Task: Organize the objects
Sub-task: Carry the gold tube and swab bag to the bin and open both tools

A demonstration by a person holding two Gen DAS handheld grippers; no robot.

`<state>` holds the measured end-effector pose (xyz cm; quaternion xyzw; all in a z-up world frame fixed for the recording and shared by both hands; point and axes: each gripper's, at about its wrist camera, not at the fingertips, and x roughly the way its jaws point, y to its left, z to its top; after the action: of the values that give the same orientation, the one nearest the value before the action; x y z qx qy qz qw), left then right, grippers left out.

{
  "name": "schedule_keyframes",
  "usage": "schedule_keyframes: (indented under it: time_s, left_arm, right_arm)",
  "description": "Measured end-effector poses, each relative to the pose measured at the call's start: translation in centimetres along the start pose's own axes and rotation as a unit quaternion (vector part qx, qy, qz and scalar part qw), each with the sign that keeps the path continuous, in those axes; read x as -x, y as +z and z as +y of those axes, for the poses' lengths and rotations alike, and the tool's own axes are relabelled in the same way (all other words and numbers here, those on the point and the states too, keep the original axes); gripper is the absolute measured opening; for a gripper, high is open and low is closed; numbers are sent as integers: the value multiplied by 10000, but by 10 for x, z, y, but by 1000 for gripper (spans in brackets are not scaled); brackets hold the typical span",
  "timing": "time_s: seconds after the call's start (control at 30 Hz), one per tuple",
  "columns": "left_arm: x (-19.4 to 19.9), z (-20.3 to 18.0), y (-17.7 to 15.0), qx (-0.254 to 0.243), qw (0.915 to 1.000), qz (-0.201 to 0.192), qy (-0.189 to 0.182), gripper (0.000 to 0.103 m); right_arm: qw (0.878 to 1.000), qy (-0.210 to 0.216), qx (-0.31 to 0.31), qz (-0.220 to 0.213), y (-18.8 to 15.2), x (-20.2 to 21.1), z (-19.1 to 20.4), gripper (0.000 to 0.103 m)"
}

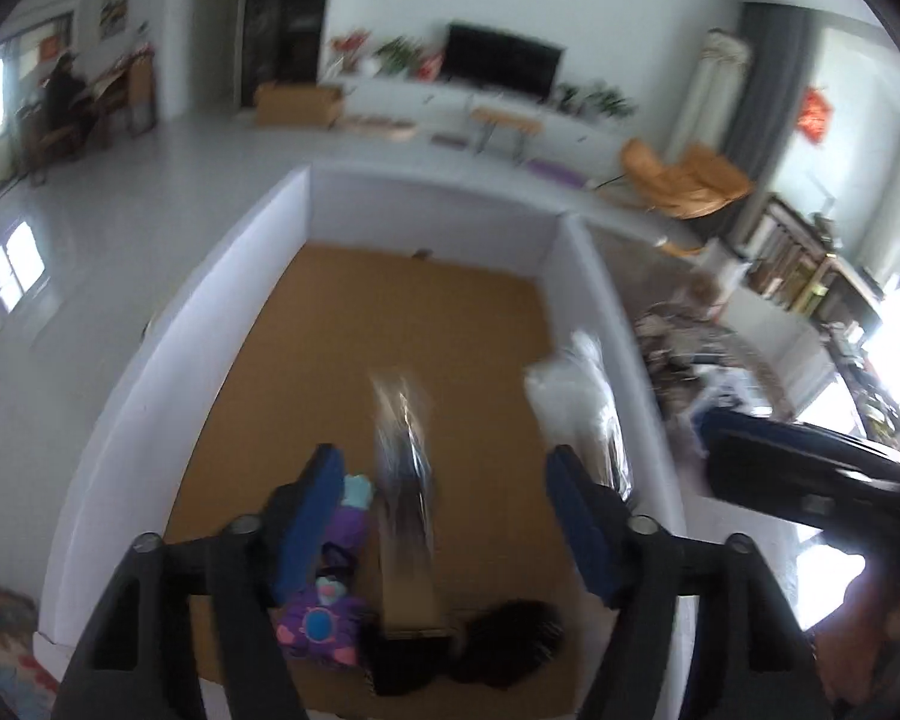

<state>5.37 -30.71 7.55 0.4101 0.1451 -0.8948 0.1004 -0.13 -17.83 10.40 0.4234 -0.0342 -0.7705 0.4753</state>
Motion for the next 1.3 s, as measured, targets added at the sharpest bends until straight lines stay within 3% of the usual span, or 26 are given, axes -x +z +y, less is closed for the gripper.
schedule_keyframes:
  time_s: [0.13, 0.2, 0.3, 0.37, 0.43, 0.53, 0.6, 0.67, 0.73, 0.8, 0.93, 1.03, 1.1, 1.3]
  left_arm:
    - [-20, 3, -2, 318, 9995, 43, -30, 70]
    - [-20, -12, -7, 219, 9997, -44, -138, 70]
    - [-3, -52, -22, -195, 9990, -201, -348, 70]
    - [4, -93, -27, -556, 9957, -266, -695, 71]
    - [11, -140, -40, -951, 9883, -242, -1170, 78]
    - [14, -205, -67, -1505, 9719, -88, -1809, 103]
    - [6, -235, -82, -1723, 9639, 97, -2029, 103]
    - [-19, -266, -97, -1839, 9586, 631, -2080, 103]
    - [-47, -283, -114, -1779, 9552, 1119, -2083, 103]
    - [-69, -287, -122, -1748, 9569, 1292, -1927, 103]
    - [-98, -282, -121, -1728, 9701, 1117, -1285, 103]
    - [-109, -275, -115, -1571, 9784, 928, -970, 103]
    - [-117, -271, -110, -1488, 9814, 872, -839, 103]
    - [-134, -258, -107, -1433, 9854, 759, -522, 103]
  right_arm:
    - [9993, -143, -253, -254, -10, 16, -24, 48]
    - [9975, -511, -147, -462, -21, 36, -37, 70]
    - [9884, -1294, 68, -791, -51, 68, -64, 77]
    - [9774, -1939, 128, -833, -76, 84, -93, 78]
    - [9646, -2537, 35, -718, -102, 93, -129, 79]
    - [9439, -3254, -438, -367, -142, 108, -182, 78]
    - [9309, -3553, -805, -265, -165, 124, -211, 78]
    - [9171, -3802, -1187, -172, -182, 135, -237, 79]
    - [9125, -3831, -1422, -181, -189, 143, -254, 78]
    - [9092, -3854, -1533, -363, -192, 150, -264, 82]
    - [9094, -3836, -1559, -394, -188, 154, -264, 85]
    - [9088, -3919, -1406, -277, -183, 145, -262, 97]
    - [9063, -4034, -1250, -142, -182, 138, -257, 103]
    - [9077, -4018, -1194, -182, -188, 131, -259, 103]
